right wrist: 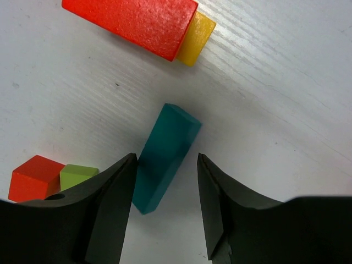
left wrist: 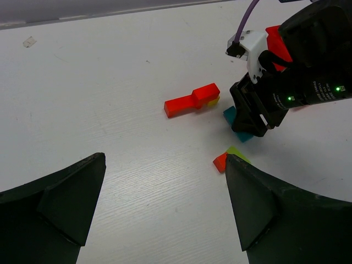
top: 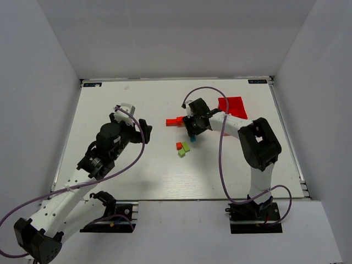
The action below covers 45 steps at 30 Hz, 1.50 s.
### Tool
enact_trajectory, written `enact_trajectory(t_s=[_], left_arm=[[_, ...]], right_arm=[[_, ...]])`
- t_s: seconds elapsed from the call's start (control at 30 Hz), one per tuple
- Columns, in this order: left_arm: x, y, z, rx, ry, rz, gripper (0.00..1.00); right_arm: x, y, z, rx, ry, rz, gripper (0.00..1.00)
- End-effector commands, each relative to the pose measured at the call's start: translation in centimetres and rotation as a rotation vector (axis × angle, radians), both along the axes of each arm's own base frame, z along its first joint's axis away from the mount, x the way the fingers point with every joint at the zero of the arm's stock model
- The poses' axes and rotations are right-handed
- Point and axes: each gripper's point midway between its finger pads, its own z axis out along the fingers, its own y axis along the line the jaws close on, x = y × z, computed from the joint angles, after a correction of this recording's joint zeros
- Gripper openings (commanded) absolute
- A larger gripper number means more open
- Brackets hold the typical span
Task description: Build the wood block tower
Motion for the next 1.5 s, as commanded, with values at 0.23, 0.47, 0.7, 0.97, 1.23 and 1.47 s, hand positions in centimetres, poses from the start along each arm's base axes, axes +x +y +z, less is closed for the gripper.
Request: enact_trajectory(t_s=[0.23, 0.47, 0.7, 0.97, 1.23, 1.47], left_arm=[[-0.2, -0.1, -0.4, 0.0, 0.012, -0.012, 0.99], [-0.2, -0.1, -0.4, 0.0, 0.012, -0.012, 0.99], [-0.2, -0.1, -0.4, 0.0, 0.012, -0.012, 0.99], [-0.2, -0.1, -0.4, 0.0, 0.012, -0.012, 0.99], [-0.1, -0.2, -0.7, 0.005, 0.02, -0.012, 0.99], [0.0, 0.0, -0.4, 0.007, 0.019, -0.003, 0.99]], right_arm=[[-0.7, 0.6, -0.2, 0.033, 0.03, -0.006, 0.54], [-0.7, 0.4, -0.4, 0.017, 0.029, 0.002, 0.54], [-1.0, 0.3, -0.5, -0.003, 0.022, 0.021, 0.53], [-1.8, 0.1, -1.3, -0.049, 0.015, 0.02, 0.49], [-2.0, -0.7, -0.3, -0.062, -0.022, 0.038, 0.32], [-3.1, -0.4, 3.9, 0.005, -0.061, 0.121, 0.13]])
